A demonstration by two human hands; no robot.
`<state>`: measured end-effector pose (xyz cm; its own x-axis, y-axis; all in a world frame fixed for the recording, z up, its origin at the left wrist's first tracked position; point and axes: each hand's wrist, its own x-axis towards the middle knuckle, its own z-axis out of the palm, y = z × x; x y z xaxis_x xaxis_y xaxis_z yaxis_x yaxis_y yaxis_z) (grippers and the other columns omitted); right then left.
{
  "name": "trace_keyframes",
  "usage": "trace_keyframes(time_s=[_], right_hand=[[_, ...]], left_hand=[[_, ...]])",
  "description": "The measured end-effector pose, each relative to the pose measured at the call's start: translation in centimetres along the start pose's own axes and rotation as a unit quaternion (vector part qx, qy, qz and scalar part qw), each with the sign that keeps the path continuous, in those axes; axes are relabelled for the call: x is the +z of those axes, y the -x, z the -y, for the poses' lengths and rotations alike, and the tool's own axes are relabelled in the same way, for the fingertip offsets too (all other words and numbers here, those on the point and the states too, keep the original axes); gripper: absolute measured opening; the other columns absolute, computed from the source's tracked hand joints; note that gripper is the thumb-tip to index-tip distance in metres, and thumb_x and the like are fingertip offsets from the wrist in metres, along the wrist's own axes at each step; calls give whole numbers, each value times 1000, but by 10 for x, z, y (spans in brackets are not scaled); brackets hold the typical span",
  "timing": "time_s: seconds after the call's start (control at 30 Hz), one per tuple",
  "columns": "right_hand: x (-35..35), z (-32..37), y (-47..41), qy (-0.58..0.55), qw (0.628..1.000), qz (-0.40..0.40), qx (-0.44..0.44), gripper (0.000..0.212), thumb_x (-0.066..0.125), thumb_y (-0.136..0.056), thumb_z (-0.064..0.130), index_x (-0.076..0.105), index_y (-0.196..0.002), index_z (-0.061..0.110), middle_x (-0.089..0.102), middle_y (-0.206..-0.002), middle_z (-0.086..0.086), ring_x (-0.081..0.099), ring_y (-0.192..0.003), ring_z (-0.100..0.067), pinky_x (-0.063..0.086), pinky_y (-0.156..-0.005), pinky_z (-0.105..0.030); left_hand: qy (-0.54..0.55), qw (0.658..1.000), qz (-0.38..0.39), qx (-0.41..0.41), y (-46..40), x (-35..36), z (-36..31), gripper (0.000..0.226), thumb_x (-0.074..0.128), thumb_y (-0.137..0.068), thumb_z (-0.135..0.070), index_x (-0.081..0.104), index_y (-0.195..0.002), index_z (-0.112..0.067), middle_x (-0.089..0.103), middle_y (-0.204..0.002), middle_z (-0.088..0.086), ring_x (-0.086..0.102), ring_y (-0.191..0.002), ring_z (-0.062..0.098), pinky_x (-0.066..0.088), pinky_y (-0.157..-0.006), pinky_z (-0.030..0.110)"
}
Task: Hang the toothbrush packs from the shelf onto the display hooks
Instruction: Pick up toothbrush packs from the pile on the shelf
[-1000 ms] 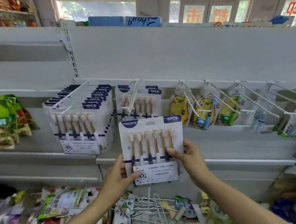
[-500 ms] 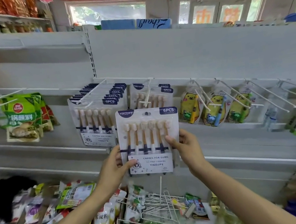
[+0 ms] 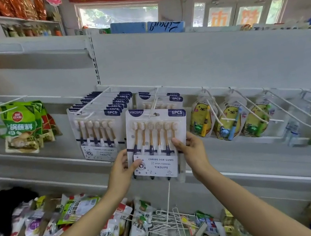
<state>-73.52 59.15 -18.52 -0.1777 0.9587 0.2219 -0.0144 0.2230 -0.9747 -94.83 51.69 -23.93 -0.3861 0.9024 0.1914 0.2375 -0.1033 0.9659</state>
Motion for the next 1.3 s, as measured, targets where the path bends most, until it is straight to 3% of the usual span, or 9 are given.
trace_keyframes(time_s=[0.13,0.33,0.53,0.67,0.83,0.97,1.1,1.2,1.3], right_hand=[[-1,-6,-28,0,1000,-4,6,22,70,-91,18,69,-112,10,77,-104,-5,73,-97,-23,57,-90,-52],[-1,-16,-78,15,999,-25,14,23,71,-90,21,69,-112,12,77,-104,-2,73,-96,-20,58,-88,-49],[-3,-22,-115,47,998,-34,21,18,68,-92,24,68,-108,15,76,-102,0,73,-92,-16,59,-84,-42],[-1,-31,-135,85,995,-31,31,23,64,-92,29,67,-108,12,74,-103,-2,71,-95,-21,56,-88,-52],[4,-33,-139,87,995,-36,35,17,61,-96,24,63,-106,10,72,-101,-3,68,-94,-20,55,-88,-47],[1,-34,-136,119,992,-30,27,23,60,-96,32,65,-105,11,72,-99,-1,68,-92,-18,55,-83,-42],[-12,-32,-124,224,974,-10,28,36,54,-98,46,60,-102,10,65,-88,5,62,-82,-14,47,-67,-28],[-33,-31,-105,289,957,1,24,43,60,-96,39,53,-127,10,63,-105,1,60,-95,-15,50,-83,-31],[-57,-30,-78,370,929,24,-24,47,63,-95,34,50,-134,11,61,-126,-5,58,-115,-20,46,-93,-31]], left_hand=[[8,1000,-4,-27,-26,16,5,30,70,-89,-26,58,-115,-21,66,-112,-7,59,-106,8,46,-91,25],[36,997,-42,-63,-74,47,7,28,68,-91,-24,59,-115,-13,65,-106,-8,58,-103,11,43,-80,19],[42,993,-65,-93,-108,72,15,40,67,-91,-33,57,-123,-14,65,-121,3,60,-113,21,47,-95,37],[53,990,-81,-106,-128,75,18,31,69,-91,-25,62,-115,-8,68,-109,6,64,-107,25,48,-88,34],[40,991,-86,-91,-133,73,20,24,68,-91,-28,59,-111,-20,67,-109,0,62,-107,22,48,-97,42],[21,992,-81,-97,-127,75,21,35,64,-93,-35,58,-121,-15,64,-120,2,59,-115,23,46,-94,38],[-48,986,-73,-143,-111,72,26,71,66,-91,-39,35,-149,-12,45,-150,9,42,-138,30,37,-109,44],[-99,985,-13,-139,-89,69,33,85,67,-91,-36,17,-157,-15,26,-161,10,29,-146,30,28,-116,46],[-194,980,39,-28,-61,65,31,72,65,-93,-32,28,-154,-21,28,-158,6,33,-143,26,28,-115,38]])
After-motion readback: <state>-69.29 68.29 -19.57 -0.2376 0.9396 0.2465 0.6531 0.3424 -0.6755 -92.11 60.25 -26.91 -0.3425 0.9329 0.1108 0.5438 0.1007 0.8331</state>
